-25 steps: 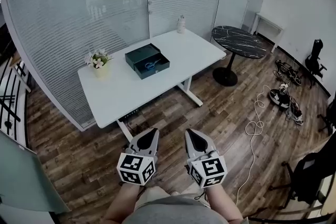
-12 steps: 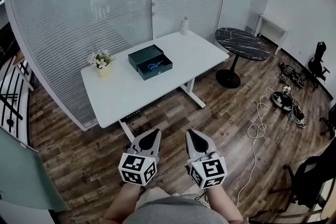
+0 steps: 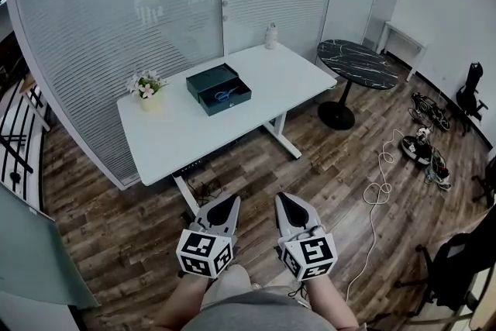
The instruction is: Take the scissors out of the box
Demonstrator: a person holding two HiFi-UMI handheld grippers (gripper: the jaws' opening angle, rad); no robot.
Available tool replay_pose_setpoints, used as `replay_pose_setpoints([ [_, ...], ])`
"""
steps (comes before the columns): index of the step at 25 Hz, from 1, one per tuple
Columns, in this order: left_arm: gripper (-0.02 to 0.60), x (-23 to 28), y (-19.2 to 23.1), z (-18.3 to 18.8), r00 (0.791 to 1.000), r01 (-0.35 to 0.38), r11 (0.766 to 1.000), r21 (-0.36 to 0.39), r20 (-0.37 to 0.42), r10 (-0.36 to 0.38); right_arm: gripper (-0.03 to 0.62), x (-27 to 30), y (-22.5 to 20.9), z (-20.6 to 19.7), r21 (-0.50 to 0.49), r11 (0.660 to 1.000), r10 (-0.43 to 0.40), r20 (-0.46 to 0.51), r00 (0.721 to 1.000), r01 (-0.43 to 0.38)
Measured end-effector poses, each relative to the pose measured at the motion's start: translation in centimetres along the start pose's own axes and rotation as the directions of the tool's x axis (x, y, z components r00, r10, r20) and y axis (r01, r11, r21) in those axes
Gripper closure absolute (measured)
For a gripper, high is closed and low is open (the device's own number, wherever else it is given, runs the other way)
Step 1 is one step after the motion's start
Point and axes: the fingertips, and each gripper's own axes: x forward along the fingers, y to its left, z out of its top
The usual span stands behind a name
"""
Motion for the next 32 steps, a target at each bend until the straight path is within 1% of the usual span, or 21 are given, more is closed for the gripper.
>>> replay_pose_setpoints([
  [6, 0.578, 0.9, -0.5, -0.7, 1.000, -0.001, 1.000, -0.002, -0.020, 0.001, 0.585, 0.2, -1.3, -0.1, 0.005, 1.000, 0.005, 0.001, 1.000, -0.005],
  [13, 0.578, 4.1, 0.5, -0.4, 1.000, 0.006, 1.000, -0.005, -0.020, -0.006, 0.585, 2.4, -3.5, -0.4, 0.003, 1.000, 0.005, -0.003, 1.000, -0.005],
  [24, 0.578, 13.8, 3.6, 1.7, 1.000, 0.027, 1.000, -0.002, -0.016, -0.027, 0.584, 9.3, -10.4, 0.1, -0.024, 0.999, -0.028, 0.001, 1.000, 0.028],
  [32, 0.577, 22.6, 9.1, 4.9, 1.000, 0.025, 1.000, -0.010, -0.007, -0.025, 0.585, 18.7, -15.4, 1.7, -0.051, 0.998, -0.024, -0.001, 1.000, 0.024],
])
